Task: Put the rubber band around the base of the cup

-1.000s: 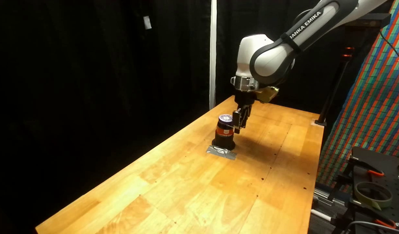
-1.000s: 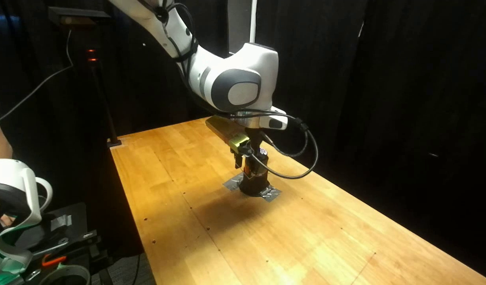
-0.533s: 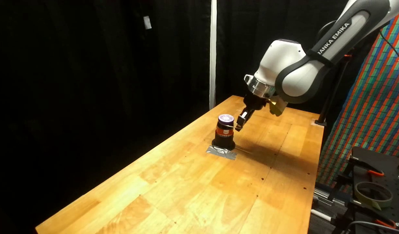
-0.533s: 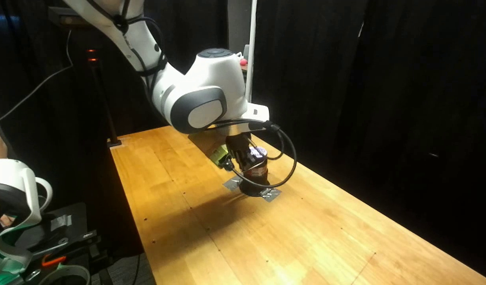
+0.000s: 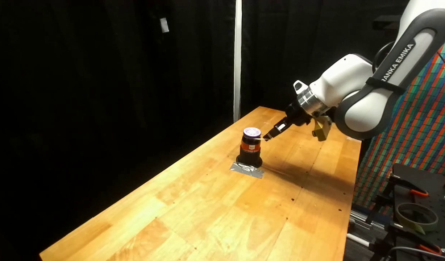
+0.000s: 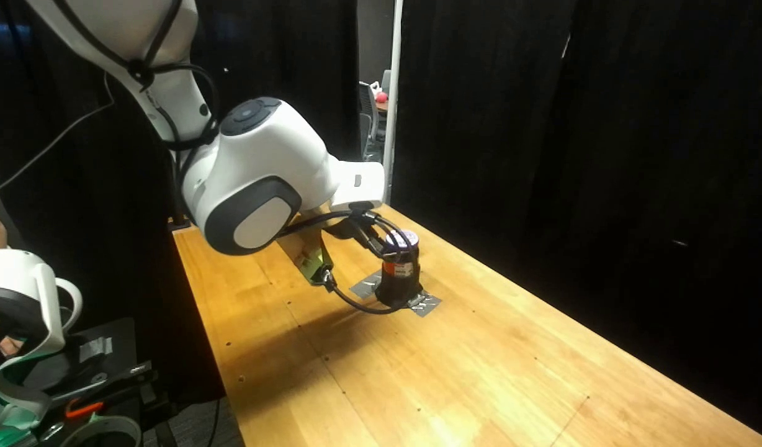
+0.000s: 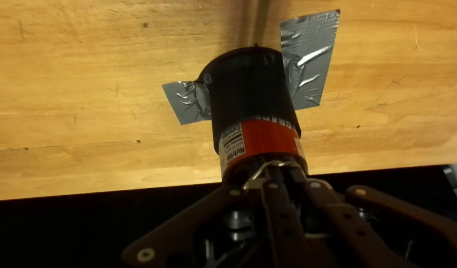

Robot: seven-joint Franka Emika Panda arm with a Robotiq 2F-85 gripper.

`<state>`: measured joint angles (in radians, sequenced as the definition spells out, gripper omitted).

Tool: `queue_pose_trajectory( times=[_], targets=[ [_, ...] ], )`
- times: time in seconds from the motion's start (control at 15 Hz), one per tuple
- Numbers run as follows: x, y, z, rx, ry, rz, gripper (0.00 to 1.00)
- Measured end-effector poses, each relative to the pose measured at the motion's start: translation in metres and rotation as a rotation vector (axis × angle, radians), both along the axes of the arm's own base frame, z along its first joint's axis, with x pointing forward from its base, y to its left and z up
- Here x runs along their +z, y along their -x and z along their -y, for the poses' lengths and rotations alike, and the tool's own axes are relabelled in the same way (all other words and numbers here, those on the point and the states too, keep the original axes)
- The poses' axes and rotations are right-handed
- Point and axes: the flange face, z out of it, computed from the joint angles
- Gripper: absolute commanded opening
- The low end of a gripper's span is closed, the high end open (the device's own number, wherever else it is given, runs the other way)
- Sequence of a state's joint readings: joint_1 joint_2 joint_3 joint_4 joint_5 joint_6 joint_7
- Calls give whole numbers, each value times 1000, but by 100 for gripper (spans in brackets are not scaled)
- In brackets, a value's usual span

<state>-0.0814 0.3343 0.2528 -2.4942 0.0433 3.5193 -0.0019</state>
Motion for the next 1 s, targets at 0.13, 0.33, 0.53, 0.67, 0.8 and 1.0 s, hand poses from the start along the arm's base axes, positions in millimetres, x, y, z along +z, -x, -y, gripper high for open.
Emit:
queue_pose_trajectory(
  times=[0.13,0.33,0.53,0.67,0.8,1.0],
  targets=[
    [0,9,2,-4,-28,59,10],
    [-4,21,9,-4,-65,135,10],
    [-10,31,18,-6,-87,192,10],
    [-15,38,23,-4,-100,213,9],
    [-19,43,25,2,-123,232,33],
    [-26,49,25,-5,-156,227,24]
  ],
)
